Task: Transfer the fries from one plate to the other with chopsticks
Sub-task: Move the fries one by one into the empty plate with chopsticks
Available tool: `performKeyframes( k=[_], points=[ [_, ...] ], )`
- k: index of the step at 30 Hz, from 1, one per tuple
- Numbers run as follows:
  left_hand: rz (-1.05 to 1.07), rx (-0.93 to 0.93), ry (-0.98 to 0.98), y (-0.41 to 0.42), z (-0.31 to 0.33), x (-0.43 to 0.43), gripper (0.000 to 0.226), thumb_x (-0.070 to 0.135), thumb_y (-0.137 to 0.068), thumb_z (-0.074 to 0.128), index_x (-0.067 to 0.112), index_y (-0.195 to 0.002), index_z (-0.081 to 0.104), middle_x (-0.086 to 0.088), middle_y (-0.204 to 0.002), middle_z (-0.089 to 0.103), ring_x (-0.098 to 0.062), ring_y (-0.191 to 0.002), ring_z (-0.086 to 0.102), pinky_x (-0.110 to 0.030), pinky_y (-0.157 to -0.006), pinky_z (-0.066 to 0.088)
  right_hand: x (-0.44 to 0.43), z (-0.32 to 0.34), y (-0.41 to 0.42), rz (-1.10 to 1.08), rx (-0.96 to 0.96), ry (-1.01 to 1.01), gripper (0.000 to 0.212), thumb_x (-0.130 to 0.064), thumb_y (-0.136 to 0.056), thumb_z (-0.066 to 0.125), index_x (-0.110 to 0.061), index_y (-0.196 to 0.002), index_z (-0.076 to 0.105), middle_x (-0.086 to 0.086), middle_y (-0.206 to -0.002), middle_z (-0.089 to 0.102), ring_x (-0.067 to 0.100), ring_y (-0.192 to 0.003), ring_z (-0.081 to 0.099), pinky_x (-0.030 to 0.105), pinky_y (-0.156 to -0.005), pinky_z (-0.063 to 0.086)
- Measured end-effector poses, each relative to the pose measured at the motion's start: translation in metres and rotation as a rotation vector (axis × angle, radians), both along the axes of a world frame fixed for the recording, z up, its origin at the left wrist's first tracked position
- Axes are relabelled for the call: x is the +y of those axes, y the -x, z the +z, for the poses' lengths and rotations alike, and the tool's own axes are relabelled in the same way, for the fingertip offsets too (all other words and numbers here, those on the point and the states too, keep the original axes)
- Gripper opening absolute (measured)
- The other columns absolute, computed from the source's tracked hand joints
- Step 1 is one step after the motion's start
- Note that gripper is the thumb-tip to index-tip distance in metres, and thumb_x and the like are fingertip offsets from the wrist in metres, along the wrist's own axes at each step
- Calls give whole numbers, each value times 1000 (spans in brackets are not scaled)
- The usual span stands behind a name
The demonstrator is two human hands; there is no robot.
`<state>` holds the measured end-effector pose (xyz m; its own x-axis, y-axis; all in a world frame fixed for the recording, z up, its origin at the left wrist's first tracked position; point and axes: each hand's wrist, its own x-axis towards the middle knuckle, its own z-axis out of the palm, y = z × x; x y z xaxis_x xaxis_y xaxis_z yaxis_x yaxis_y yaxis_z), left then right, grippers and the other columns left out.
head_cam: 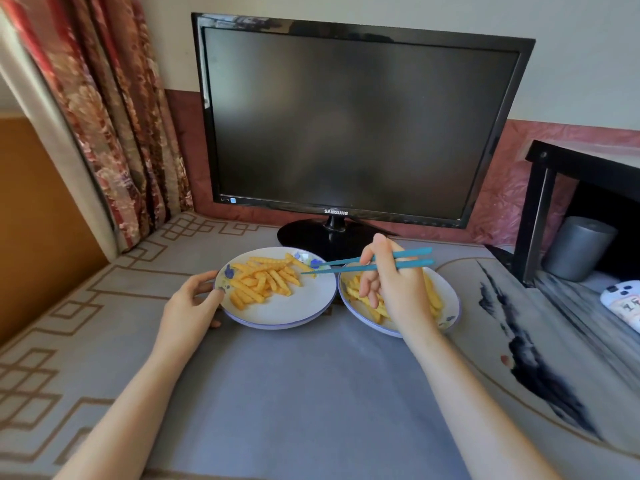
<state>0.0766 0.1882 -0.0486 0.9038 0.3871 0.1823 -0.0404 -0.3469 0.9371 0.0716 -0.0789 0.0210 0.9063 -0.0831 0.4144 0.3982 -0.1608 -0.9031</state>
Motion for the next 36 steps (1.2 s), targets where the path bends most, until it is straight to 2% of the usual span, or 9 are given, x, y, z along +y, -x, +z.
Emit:
performKeyframes(
  k=[3, 8, 13, 20, 28, 36],
  points=[
    [-4, 9, 3, 0, 0, 0, 32, 10, -90, 54, 18, -121, 59, 0, -106, 65, -10, -46, 57, -10, -44, 46, 1, -2, 2, -14, -26, 84, 38, -32, -103, 36, -12, -74, 52, 14, -48, 52, 20, -36, 38, 26, -43, 36],
    [-5, -1, 9, 0, 1, -1, 32, 10, -91, 53, 15, -122, 59, -3, -107, 64, -18, -57, 58, -9, -42, 45, 5, -1, 1, -8, -12, 117, 38, -31, -103, 35, -10, -76, 53, 15, -51, 53, 17, -36, 41, 22, -44, 38],
    [-3, -9, 5, 1, 2, -2, 33, 8, -91, 53, 13, -123, 59, -5, -107, 64, -17, -60, 57, -8, -41, 43, 8, -3, 1, 1, 5, 101, 39, -28, -103, 35, -9, -74, 52, 9, -46, 52, 18, -35, 39, 21, -42, 36],
    [1, -3, 12, 1, 3, -3, 34, 8, -91, 52, 12, -125, 58, -6, -108, 64, -17, -59, 58, -8, -41, 44, 11, -4, -1, -11, 26, 54, 41, -30, -103, 34, -8, -74, 53, 9, -46, 53, 19, -36, 41, 23, -43, 38],
    [-2, -2, 6, 1, 3, -3, 33, 9, -91, 52, 13, -124, 59, -5, -107, 64, -17, -60, 58, -8, -41, 44, 7, 0, 1, -127, 38, -119, 47, -36, -102, 35, -7, -70, 52, 13, -44, 52, 21, -32, 41, 24, -41, 36],
    [-1, -1, 4, 2, 4, -4, 32, 8, -91, 52, 14, -121, 59, -5, -105, 64, -19, -57, 57, -7, -42, 42, -5, 9, 8, -163, 49, -178, 47, -36, -102, 36, -9, -66, 52, 13, -42, 51, 22, -30, 40, 19, -37, 34]
  ],
)
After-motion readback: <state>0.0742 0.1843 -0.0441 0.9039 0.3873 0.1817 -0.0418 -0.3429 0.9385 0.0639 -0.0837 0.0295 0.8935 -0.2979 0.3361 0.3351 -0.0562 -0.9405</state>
